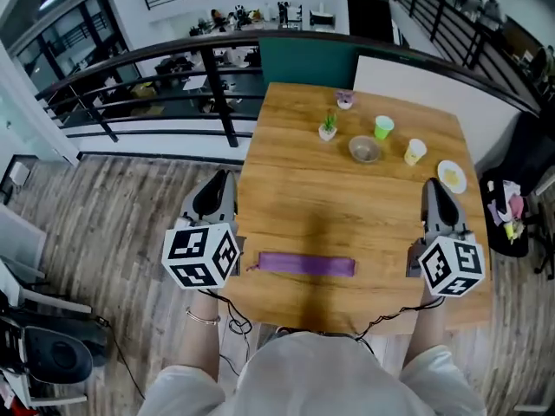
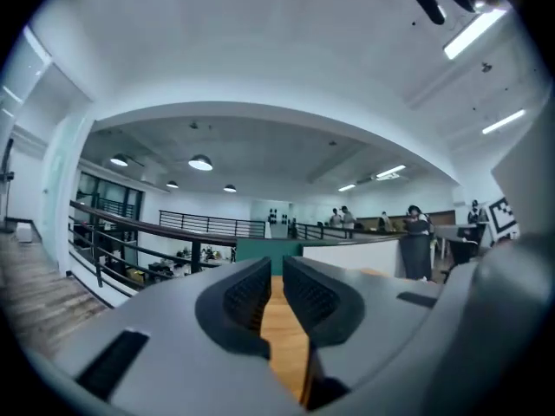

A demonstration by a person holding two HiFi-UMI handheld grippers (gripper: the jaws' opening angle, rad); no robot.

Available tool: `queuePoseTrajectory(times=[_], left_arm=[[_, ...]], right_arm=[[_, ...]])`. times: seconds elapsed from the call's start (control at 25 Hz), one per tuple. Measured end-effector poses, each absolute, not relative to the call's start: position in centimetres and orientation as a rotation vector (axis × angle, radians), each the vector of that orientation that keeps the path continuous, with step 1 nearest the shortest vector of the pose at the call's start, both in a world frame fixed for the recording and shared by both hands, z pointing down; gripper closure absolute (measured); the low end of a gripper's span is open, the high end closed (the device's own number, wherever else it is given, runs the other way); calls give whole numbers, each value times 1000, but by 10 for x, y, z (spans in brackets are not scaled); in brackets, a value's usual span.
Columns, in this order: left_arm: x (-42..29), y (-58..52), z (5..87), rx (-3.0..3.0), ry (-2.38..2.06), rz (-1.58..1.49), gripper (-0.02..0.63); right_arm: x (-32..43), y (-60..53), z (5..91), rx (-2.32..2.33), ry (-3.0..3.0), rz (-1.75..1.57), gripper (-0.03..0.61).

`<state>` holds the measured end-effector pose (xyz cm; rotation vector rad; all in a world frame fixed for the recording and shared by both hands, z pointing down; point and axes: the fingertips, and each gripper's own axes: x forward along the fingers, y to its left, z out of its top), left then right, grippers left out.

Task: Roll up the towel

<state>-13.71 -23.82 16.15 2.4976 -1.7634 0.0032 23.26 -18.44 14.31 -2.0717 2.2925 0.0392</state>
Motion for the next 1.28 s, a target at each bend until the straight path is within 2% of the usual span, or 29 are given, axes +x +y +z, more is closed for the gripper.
queuePoseTrajectory(times=[0.24,0.56,1.28], left_arm=[[-134,-221,151,2405,-1930,-62,610],[-133,-214,168,2353,-1917,-80,611],[-115,-224,168,2405,-1884,-44,611]], right_arm=[[248,-166,129,-2161,2095,55,578],[235,-164,158,-2193,2159,48,578],[230,-175,158,-2206,2238,71,578]])
